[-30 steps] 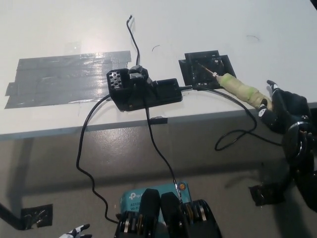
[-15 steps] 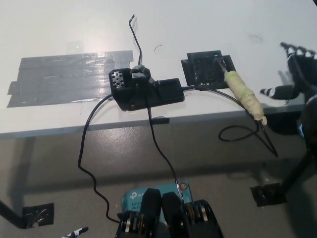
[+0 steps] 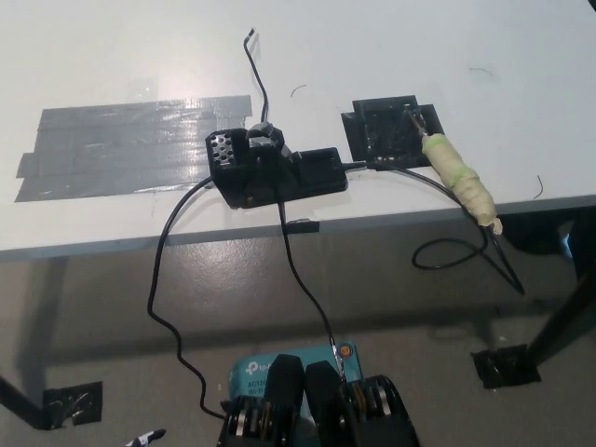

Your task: The robot uses its right hand to grab the soldering gun kept on the middle of the table and pulls it out of its base and keep it on the right side of the base

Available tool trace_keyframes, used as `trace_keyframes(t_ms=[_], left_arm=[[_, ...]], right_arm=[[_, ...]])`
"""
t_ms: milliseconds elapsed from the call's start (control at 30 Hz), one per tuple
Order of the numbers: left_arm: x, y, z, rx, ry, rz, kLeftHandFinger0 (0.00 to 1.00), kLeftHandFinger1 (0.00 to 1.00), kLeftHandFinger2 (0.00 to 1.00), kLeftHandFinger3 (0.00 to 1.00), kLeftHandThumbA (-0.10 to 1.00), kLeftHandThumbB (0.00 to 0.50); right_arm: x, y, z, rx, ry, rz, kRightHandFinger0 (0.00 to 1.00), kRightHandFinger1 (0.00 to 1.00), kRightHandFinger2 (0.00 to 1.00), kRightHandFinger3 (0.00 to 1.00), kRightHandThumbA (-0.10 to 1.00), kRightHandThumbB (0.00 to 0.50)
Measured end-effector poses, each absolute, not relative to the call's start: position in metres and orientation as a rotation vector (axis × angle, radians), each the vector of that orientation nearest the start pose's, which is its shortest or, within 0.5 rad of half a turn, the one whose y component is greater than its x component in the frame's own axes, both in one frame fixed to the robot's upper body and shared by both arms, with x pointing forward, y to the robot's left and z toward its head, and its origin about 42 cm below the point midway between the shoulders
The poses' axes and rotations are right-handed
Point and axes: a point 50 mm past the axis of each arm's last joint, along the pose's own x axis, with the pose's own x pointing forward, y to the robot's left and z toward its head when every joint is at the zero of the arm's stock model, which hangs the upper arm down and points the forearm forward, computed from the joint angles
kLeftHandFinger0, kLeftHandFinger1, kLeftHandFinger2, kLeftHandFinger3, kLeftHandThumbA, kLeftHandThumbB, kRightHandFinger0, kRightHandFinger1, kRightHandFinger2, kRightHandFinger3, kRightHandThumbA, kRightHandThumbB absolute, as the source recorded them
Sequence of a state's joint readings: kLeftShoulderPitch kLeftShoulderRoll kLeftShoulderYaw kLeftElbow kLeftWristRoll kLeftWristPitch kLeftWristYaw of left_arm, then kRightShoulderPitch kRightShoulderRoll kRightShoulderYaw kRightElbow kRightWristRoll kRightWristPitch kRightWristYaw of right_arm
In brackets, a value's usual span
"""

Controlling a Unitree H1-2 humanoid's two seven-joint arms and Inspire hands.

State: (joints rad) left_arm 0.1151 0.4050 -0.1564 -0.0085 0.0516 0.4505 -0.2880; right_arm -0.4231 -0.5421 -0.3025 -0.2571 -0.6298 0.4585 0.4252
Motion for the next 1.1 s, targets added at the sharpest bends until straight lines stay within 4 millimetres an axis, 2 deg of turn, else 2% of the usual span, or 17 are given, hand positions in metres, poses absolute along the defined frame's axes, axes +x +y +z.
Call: trace_keyframes(t_ms=[67,133,267,333,367,400,500,567,633,667,733,767,933,967,1033,1067,1100], left_arm=[[0.225,0.310,0.047,0.387,0.641,-0.324,0.64,0.72,0.87,1.00,0.48,0.144],[0.225,0.311,0.047,0.387,0.643,-0.322,0.64,0.72,0.88,1.00,0.48,0.142],[0.225,0.312,0.047,0.385,0.646,-0.316,0.69,0.74,0.89,1.00,0.51,0.156],[0.225,0.313,0.046,0.384,0.648,-0.314,0.69,0.75,0.90,1.00,0.51,0.149],[0.225,0.313,0.046,0.383,0.649,-0.313,0.68,0.75,0.91,1.00,0.50,0.148],[0.224,0.314,0.046,0.383,0.649,-0.312,0.68,0.74,0.91,1.00,0.50,0.155],[0.222,0.317,0.045,0.374,0.653,-0.299,0.68,0.75,0.89,1.00,0.50,0.162],[0.222,0.320,0.046,0.368,0.653,-0.286,0.68,0.75,0.87,1.00,0.50,0.169],[0.220,0.324,0.046,0.362,0.654,-0.273,0.69,0.75,0.87,1.00,0.50,0.170],[0.220,0.325,0.047,0.359,0.655,-0.267,0.68,0.74,0.88,1.00,0.50,0.169],[0.217,0.327,0.046,0.352,0.657,-0.262,0.68,0.73,0.88,1.00,0.50,0.171],[0.216,0.328,0.046,0.349,0.658,-0.261,0.65,0.71,0.86,1.00,0.48,0.168],[0.212,0.329,0.044,0.343,0.664,-0.258,0.66,0.72,0.87,1.00,0.50,0.166],[0.212,0.329,0.044,0.343,0.664,-0.257,0.66,0.73,0.87,1.00,0.49,0.169],[0.211,0.330,0.044,0.341,0.665,-0.255,0.67,0.73,0.86,1.00,0.50,0.163],[0.211,0.330,0.044,0.340,0.665,-0.255,0.68,0.73,0.87,1.00,0.50,0.161],[0.211,0.330,0.044,0.340,0.665,-0.255,0.68,0.73,0.87,1.00,0.50,0.160]], right_arm=[[0.325,-0.422,0.329,-0.919,-0.028,-0.352,1.00,1.00,1.00,1.00,1.00,0.348],[0.297,-0.440,0.310,-0.866,0.021,-0.392,1.00,1.00,1.00,1.00,1.00,0.317],[0.240,-0.469,0.274,-0.754,0.129,-0.476,1.00,1.00,1.00,1.00,0.99,0.367],[0.218,-0.476,0.256,-0.695,0.176,-0.502,1.00,1.00,1.00,1.00,1.00,0.388],[0.204,-0.478,0.245,-0.656,0.207,-0.519,1.00,1.00,1.00,1.00,0.96,0.374],[0.192,-0.480,0.234,-0.622,0.233,-0.532,1.00,1.00,1.00,1.00,0.97,0.419],[0.165,-0.478,0.198,-0.497,0.308,-0.556,1.00,1.00,1.00,1.00,0.98,0.440],[0.154,-0.474,0.171,-0.413,0.365,-0.545,1.00,1.00,1.00,1.00,0.91,0.416],[0.149,-0.468,0.145,-0.329,0.415,-0.521,1.00,1.00,1.00,1.00,0.85,0.437],[0.147,-0.464,0.136,-0.296,0.429,-0.511,1.00,1.00,1.00,1.00,0.91,0.425],[0.148,-0.458,0.125,-0.275,0.448,-0.472,1.00,1.00,1.00,1.00,0.92,0.426],[0.148,-0.457,0.122,-0.276,0.453,-0.456,1.00,1.00,1.00,1.00,0.91,0.366],[0.149,-0.453,0.111,-0.366,0.478,-0.344,1.00,1.00,1.00,1.00,0.95,0.371],[0.149,-0.453,0.109,-0.388,0.481,-0.323,1.00,1.00,1.00,1.00,0.97,0.408],[0.151,-0.453,0.109,-0.442,0.480,-0.267,1.00,1.00,1.00,1.00,0.93,0.423],[0.152,-0.453,0.110,-0.469,0.478,-0.241,1.00,1.00,1.00,1.00,0.84,0.369],[0.152,-0.453,0.110,-0.496,0.476,-0.208,1.00,1.00,1.00,1.00,0.82,0.360]])
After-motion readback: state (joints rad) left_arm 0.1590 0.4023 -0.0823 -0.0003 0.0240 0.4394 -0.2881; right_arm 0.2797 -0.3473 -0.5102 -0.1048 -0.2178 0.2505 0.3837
